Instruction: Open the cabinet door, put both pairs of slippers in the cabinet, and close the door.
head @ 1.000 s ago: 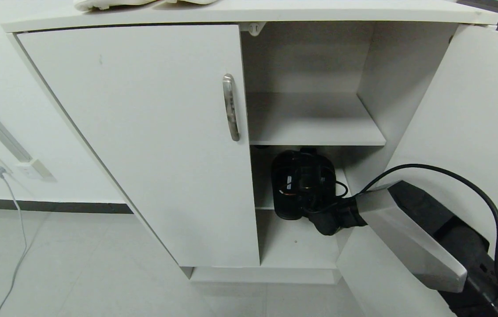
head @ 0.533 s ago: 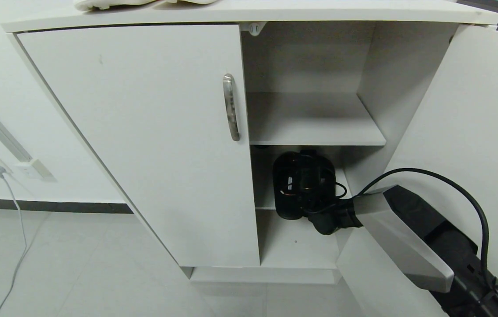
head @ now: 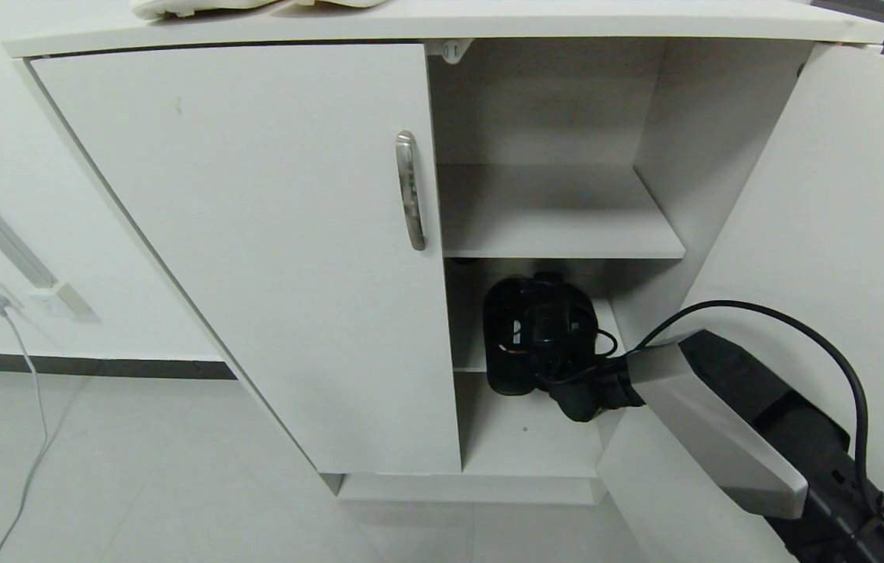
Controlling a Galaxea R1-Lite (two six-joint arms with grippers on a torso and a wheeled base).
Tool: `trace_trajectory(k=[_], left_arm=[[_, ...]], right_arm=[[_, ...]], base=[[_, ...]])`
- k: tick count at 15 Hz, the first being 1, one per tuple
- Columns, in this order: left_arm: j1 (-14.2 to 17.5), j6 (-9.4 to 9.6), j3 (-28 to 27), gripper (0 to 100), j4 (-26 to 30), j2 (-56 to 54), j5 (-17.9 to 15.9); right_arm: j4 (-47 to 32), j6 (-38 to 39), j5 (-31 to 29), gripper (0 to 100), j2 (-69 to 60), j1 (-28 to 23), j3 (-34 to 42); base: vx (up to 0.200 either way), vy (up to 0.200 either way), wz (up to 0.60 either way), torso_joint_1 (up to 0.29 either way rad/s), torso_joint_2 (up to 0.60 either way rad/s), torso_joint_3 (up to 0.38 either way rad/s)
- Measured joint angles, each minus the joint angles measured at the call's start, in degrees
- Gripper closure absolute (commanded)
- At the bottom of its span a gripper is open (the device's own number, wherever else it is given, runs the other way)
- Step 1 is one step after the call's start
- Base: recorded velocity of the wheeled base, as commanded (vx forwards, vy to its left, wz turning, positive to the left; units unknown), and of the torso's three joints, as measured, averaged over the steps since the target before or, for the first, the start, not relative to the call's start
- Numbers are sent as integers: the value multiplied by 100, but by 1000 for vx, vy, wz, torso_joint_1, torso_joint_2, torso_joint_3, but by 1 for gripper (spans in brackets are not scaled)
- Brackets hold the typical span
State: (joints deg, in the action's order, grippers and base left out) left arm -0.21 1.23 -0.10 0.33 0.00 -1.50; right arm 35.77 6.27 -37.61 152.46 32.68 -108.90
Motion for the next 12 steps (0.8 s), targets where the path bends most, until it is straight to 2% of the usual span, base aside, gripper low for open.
trace_trajectory(k=[6,12], left_arm=[[0,7,0,100,0,0,-6],[2,7,0,100,0,0,-9]], right_arm=[[439,44,-108,0,-789,215,1430],[1374,49,-299,0,-1790,605,3530]], base=[[0,0,0,0,0,0],[0,0,0,0,0,0]])
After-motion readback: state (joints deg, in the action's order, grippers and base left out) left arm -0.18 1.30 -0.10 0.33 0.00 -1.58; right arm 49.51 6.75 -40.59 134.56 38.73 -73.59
